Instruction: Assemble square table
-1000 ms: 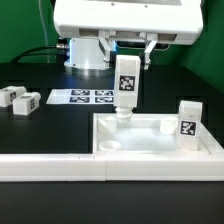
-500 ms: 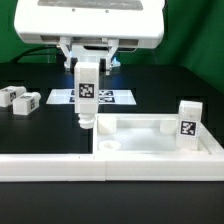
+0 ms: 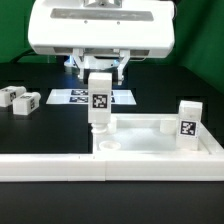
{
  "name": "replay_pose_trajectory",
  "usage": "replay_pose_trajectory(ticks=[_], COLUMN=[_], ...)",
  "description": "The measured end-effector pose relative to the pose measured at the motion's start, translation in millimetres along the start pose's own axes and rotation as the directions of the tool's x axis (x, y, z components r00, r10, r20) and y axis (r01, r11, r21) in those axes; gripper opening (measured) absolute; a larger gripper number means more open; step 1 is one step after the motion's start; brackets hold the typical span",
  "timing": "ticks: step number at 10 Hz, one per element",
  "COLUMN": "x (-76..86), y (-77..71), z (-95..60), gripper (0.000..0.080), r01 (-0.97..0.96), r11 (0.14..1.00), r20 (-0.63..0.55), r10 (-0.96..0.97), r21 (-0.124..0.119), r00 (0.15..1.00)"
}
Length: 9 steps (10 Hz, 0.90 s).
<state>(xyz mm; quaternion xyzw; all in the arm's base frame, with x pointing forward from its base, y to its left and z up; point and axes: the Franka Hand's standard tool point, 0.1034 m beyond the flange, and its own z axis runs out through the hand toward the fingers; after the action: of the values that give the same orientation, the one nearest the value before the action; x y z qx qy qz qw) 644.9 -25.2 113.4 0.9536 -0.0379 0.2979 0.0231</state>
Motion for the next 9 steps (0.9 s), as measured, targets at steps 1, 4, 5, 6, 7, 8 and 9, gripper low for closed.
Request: replay_pose_trajectory(ticks=[1, 4, 5, 6, 7, 8, 9], x=[-2.6, -8.0, -8.6, -7.8, -5.8, -4.6, -4.3], y=[-1.3, -9.0, -13.9, -16.2, -17.1, -17.3, -17.1], z=[1.9, 6.0, 6.0, 6.3, 7.7, 8.9, 9.4], gripper=[0.029, 0.029, 0.029, 0.029, 0.029, 0.029, 0.029], r01=[0.002, 0.011, 0.015, 0.018, 0.019, 0.019, 0.019], r11=[1.0, 1.0, 1.0, 1.0, 1.0, 1.0, 1.0], r20=[0.005, 0.014, 0.014, 0.013, 0.01, 0.008, 0.005], r10=[-0.002, -0.011, -0.016, -0.018, -0.019, -0.019, -0.019], r21=[0.001, 0.007, 0.011, 0.013, 0.014, 0.014, 0.012], r00=[1.0, 1.0, 1.0, 1.0, 1.0, 1.0, 1.0])
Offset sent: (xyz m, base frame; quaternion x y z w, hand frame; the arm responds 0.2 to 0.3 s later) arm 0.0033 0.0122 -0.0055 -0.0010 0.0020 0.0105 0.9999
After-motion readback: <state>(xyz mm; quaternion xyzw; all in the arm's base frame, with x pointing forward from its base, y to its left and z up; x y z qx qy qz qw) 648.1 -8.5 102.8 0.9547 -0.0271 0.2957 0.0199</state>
